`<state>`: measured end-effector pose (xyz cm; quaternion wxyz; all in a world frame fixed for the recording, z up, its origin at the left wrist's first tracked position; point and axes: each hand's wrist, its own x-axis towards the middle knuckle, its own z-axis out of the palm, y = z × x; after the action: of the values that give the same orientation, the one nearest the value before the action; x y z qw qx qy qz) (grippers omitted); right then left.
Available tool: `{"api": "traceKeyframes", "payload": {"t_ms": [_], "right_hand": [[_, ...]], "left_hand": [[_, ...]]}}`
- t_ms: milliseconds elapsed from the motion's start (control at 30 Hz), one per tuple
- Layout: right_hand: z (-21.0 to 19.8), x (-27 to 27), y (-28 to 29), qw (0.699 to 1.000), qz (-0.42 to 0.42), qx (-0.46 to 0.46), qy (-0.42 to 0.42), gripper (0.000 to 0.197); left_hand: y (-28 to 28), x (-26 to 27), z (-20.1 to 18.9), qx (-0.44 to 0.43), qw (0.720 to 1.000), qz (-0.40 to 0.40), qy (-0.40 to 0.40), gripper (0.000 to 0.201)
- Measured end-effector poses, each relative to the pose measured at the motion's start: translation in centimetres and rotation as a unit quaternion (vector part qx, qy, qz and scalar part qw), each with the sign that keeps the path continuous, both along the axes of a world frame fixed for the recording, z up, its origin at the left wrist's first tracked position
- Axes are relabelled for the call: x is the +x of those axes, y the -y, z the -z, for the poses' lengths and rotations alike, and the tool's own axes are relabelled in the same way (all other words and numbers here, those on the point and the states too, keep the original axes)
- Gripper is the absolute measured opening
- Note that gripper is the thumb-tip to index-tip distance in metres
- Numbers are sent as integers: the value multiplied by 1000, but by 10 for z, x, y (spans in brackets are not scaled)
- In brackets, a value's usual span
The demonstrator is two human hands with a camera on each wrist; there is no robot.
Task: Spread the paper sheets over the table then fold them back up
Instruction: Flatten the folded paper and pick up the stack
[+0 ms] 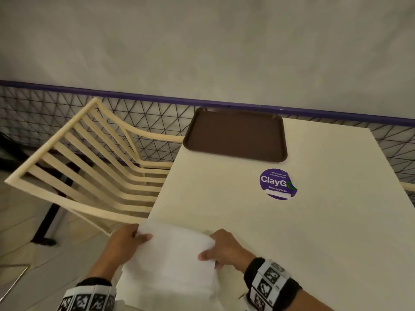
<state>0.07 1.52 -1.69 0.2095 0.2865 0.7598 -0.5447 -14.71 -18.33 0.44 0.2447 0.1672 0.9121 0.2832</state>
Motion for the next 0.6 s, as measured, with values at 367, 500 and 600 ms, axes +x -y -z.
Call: {"api": "traceKeyframes", "payload": {"t_ms": [367, 500, 600], "right_hand": [[27, 15, 15, 982, 24, 179, 52, 70], [30, 28, 2, 986, 112, 48, 114, 61], [30, 27, 4, 984, 141, -18, 105, 49]], "left_hand": [[23, -3, 61, -8, 994, -90, 67, 49], [22, 11, 68, -43, 989, -97, 104, 48], [14, 22, 69, -76, 985, -111, 112, 56]]}}
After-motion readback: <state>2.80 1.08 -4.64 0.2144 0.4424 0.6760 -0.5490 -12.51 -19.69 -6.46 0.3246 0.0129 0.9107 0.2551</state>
